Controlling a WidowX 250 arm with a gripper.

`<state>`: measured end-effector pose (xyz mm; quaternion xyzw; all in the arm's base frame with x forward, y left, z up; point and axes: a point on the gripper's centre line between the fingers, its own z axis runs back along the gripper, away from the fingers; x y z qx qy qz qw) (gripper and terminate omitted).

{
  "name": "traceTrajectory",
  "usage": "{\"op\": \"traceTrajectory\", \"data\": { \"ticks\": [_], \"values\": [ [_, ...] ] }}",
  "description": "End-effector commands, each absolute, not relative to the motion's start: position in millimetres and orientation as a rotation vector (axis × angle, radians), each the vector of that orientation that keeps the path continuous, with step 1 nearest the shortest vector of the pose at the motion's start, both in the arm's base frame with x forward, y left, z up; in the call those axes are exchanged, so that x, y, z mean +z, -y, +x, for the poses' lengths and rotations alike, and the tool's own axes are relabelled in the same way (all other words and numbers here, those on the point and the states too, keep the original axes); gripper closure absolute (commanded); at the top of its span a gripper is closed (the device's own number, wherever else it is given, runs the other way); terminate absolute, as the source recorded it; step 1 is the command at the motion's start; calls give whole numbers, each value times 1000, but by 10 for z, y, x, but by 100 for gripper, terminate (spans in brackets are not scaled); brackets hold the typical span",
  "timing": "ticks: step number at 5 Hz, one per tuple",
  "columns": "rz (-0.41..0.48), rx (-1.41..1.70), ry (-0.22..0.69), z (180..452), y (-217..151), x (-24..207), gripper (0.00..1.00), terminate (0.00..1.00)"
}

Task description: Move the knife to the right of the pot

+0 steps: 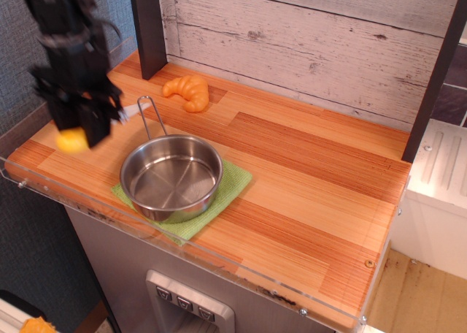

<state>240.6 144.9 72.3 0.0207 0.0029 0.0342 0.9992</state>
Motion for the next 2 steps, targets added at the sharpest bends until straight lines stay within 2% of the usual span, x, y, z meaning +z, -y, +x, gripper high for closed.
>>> {"op": "traceTrajectory", "data": {
  "ticks": [1,2],
  "values": [
    [85,179,83,2265,-1224,1597,100,0],
    [-13,91,134,2322,-772,1634,100,0]
  ]
}}
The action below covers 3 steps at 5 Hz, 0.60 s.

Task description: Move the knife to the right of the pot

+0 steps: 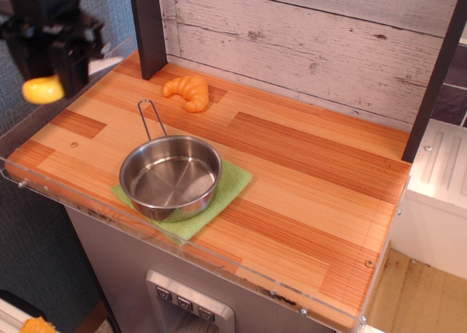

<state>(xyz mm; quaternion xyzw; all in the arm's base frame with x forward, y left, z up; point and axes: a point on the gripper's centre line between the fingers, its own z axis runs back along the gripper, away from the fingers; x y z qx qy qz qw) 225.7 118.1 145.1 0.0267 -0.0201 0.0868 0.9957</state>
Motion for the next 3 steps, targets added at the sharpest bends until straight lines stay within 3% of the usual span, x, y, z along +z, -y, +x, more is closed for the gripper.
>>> {"op": "traceTrajectory", "data": {
  "ticks": [1,3],
  "values": [
    [-61,64,168,2315,-279,1525,100,0],
    [-47,-12,174,2238,323,1008,100,0]
  ]
}}
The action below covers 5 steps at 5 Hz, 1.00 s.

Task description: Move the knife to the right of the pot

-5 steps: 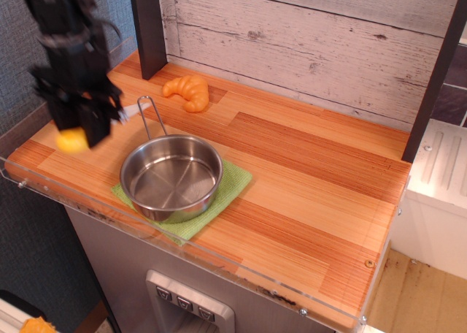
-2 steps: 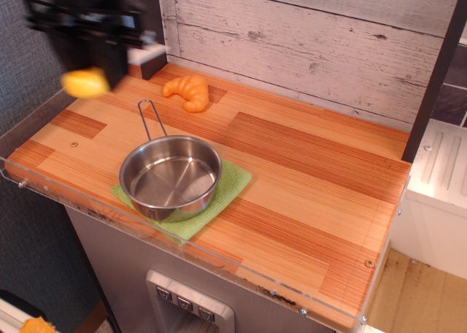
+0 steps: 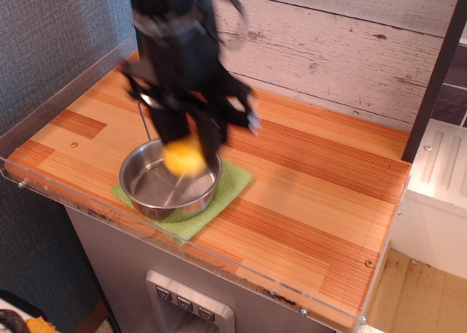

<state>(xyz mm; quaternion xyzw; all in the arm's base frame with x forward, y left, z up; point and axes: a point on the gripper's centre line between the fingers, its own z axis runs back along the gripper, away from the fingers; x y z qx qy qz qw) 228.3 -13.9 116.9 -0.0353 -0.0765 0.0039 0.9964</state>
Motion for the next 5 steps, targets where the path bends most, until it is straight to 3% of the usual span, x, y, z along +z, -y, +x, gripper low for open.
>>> {"op": "traceTrajectory", "data": {
  "ticks": [1,2,5],
  "values": [
    [-35,-38,169,2274,567,696,100,0],
    [-50,-30,151,2345,694,523,100,0],
    [-36,59,93,2435,582,267,100,0]
  ]
}}
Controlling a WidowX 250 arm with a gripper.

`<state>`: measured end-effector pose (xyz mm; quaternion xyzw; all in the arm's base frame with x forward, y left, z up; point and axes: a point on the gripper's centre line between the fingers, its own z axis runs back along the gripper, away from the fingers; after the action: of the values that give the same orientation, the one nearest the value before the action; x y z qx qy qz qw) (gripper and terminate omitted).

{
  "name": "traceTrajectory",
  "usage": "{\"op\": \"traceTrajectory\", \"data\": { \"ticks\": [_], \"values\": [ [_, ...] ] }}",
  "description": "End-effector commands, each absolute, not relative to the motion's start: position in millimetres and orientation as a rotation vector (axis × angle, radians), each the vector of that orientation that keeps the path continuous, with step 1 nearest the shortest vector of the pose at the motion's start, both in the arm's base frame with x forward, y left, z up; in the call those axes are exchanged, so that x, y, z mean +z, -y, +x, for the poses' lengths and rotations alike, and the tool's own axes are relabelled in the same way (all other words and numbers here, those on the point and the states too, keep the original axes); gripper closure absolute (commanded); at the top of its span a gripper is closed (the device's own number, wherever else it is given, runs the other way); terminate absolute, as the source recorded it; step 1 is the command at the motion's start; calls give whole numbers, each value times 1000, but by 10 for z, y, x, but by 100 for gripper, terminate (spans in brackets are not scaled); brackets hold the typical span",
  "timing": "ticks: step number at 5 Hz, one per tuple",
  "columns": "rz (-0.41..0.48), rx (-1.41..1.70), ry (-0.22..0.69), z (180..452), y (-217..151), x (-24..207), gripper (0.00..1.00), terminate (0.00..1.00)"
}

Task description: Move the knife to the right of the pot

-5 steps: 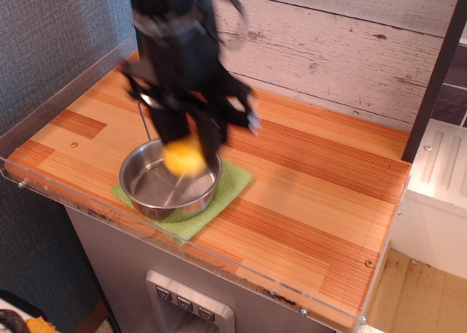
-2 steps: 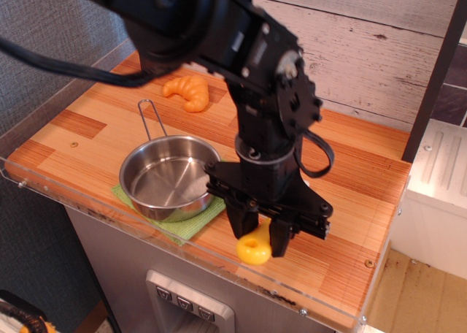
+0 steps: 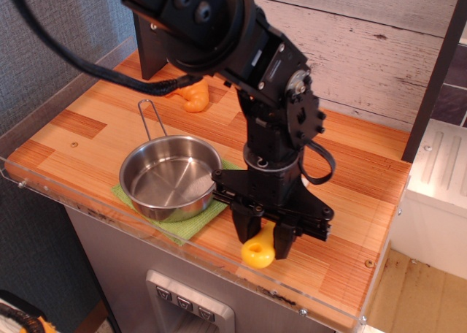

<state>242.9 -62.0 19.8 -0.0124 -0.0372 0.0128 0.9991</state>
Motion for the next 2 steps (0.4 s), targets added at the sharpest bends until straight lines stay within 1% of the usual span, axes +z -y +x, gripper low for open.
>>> {"op": "traceTrajectory", "data": {
  "ticks": [1,2],
  "values": [
    [-16,100,52,2362,500,163,100,0],
    [10,81,26,2272,431,151,0,0]
  ]
}}
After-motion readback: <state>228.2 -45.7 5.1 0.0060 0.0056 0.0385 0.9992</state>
